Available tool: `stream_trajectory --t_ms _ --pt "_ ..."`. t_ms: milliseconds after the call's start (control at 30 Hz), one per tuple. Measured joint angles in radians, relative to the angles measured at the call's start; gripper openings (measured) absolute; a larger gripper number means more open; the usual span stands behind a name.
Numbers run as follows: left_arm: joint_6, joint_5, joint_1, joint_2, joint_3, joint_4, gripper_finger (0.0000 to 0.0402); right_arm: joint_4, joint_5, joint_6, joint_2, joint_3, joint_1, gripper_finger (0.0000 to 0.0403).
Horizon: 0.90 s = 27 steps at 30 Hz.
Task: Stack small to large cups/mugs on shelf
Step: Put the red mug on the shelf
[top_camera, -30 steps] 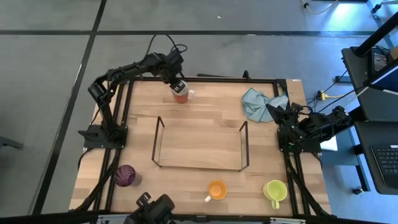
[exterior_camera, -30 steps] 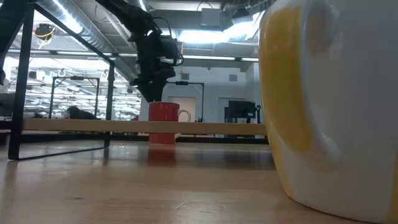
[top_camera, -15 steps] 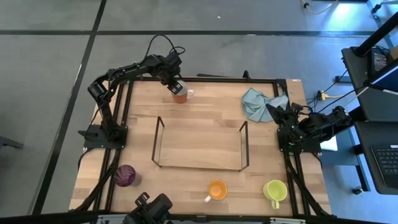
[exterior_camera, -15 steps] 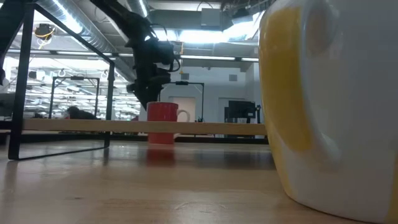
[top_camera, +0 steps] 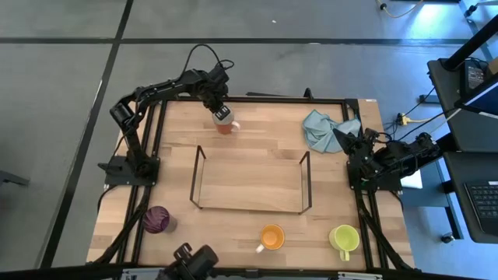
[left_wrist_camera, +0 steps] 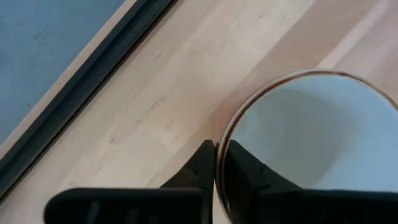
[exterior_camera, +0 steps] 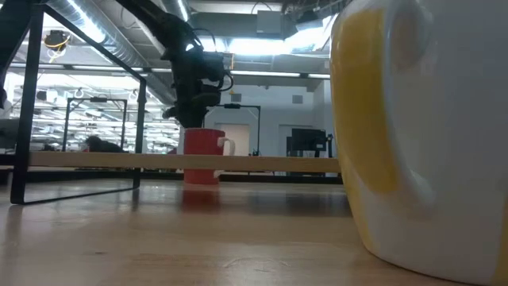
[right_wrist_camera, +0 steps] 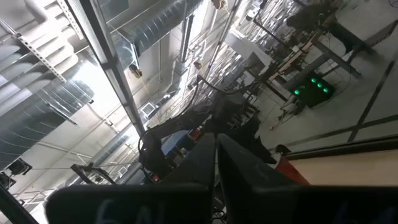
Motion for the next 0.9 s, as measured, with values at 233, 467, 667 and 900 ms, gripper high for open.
stream_trajectory --t_ms 233,467,667,900 --pt "0.021 0.021 -0.027 0.000 0.014 -0.024 0.0012 0.000 0.002 0.002 0.000 0.000 0.000 0.0021" --pt "0.086 0.002 -0.072 0.001 0.200 -0.214 0.0012 -0.006 0.014 0.027 0.000 0.000 0.000 0.0021" --pt "0.171 -0.036 -0.152 -0.002 0.405 -0.436 0.0012 -0.046 0.013 0.073 0.000 0.000 0.000 0.0021" --pt "0.197 -0.005 -0.324 -0.033 0.441 -0.567 0.0012 -0.158 0.008 0.217 0.000 0.000 0.000 0.0021"
